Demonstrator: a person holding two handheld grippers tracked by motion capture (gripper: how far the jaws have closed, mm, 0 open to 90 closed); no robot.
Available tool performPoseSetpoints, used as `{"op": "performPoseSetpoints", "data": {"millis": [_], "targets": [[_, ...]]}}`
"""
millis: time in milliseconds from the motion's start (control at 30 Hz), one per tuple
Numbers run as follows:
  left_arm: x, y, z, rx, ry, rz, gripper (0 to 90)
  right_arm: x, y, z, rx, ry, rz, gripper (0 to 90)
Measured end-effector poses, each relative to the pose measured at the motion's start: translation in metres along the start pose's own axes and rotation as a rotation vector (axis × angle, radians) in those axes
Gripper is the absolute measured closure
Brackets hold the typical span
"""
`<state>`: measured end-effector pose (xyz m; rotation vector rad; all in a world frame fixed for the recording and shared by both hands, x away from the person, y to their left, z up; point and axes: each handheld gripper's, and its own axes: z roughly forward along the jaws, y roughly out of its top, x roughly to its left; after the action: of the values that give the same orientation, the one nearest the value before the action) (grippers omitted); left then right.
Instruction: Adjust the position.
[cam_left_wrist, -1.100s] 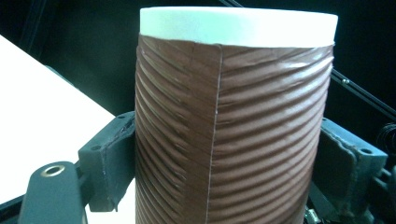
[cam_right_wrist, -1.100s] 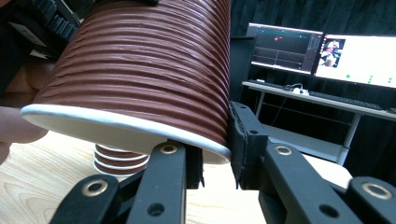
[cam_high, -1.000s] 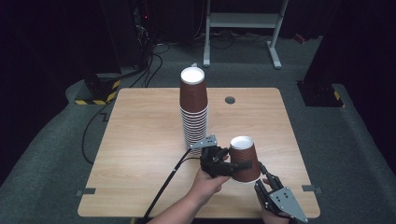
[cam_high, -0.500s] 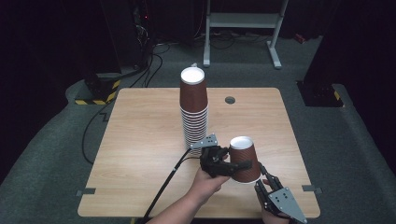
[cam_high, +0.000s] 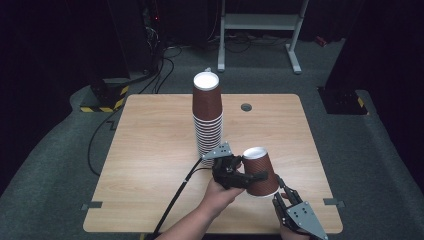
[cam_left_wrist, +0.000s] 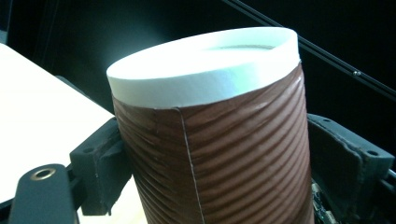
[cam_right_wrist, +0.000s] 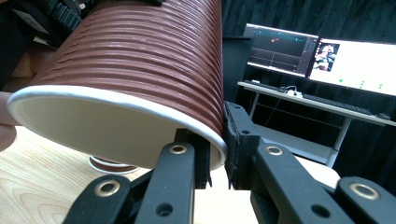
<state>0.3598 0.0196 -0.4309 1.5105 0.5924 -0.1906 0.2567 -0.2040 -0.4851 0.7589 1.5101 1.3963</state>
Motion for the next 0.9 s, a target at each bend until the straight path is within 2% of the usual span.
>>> {"op": "performPoseSetpoints", "data": {"millis": [500, 733, 800, 900], "targets": [[-0.0022, 0.0051, -0.0033, -0.007, 0.031, 0.031, 11.2, 0.0027, 0.0037, -0.002, -0.011, 0.003, -0.016, 82.7], [0.0007, 0.0056, -0.0043, -0.004, 0.055, 0.035, 7.6, 0.0033, 0.0038, -0.0029, -0.01, 0.005, -0.02, 83.1], [0.0018, 0.006, -0.0049, -0.004, 0.077, 0.042, 4.5, 0.0037, 0.0037, -0.0031, -0.01, 0.006, -0.021, 83.6], [0.0046, 0.0051, -0.0061, -0.001, 0.074, 0.031, 3.6, 0.0042, 0.004, -0.0034, -0.009, 0.008, -0.025, 83.8]]}}
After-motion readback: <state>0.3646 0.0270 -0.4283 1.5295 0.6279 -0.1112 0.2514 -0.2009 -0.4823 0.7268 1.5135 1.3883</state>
